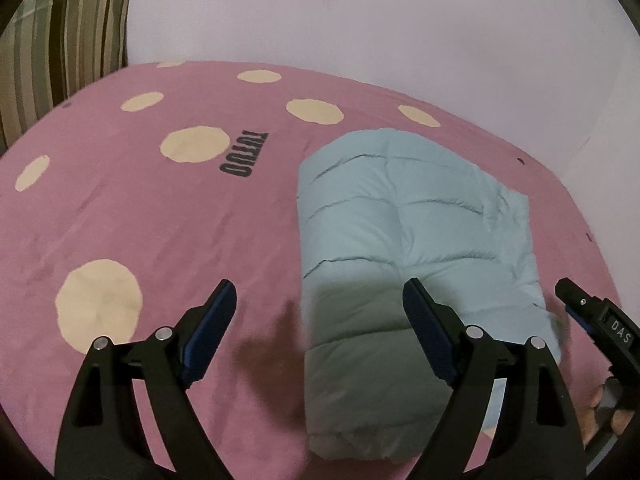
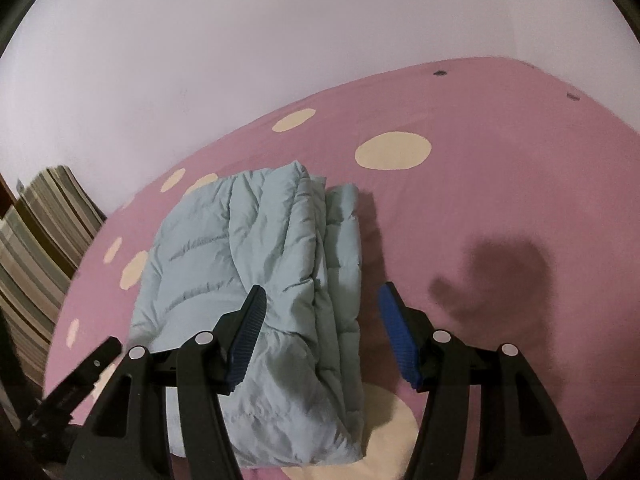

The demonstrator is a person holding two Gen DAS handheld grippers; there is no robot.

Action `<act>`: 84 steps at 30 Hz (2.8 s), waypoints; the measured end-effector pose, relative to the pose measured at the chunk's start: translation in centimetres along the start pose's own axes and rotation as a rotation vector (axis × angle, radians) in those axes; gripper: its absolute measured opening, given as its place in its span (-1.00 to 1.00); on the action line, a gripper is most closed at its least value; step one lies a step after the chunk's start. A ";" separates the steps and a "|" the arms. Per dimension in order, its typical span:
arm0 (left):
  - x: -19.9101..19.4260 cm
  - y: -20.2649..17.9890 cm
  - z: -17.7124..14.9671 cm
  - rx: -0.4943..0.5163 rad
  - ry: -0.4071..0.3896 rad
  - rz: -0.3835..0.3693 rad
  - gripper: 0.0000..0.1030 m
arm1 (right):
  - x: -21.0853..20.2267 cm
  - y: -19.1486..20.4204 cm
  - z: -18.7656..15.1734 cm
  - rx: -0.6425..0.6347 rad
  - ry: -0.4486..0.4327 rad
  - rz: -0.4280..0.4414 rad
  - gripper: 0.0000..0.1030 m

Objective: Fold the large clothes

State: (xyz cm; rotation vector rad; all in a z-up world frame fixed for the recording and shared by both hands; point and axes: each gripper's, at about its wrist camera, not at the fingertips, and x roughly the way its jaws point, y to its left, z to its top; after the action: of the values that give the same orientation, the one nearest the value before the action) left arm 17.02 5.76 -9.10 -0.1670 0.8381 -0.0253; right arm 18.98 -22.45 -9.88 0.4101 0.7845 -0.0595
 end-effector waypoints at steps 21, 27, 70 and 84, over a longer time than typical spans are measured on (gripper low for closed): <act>-10.0 -1.9 -1.9 0.056 -0.119 0.069 0.83 | -9.0 2.2 -2.5 -0.129 -0.103 -0.056 0.46; -13.5 -2.5 -2.6 0.064 -0.160 0.070 0.86 | -11.9 3.3 -3.4 -0.182 -0.139 -0.063 0.49; -17.9 -4.5 -4.5 0.108 -0.179 0.052 0.88 | -16.4 4.6 -5.5 -0.224 -0.199 -0.065 0.57; -17.2 -4.6 -4.7 0.099 -0.158 0.026 0.88 | -16.4 4.8 -5.4 -0.226 -0.190 -0.076 0.57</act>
State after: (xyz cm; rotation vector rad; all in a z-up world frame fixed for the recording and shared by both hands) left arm 2.21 2.13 1.21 -0.0636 0.6801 -0.0285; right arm 4.66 -17.61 -0.32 0.1571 0.6111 -0.0791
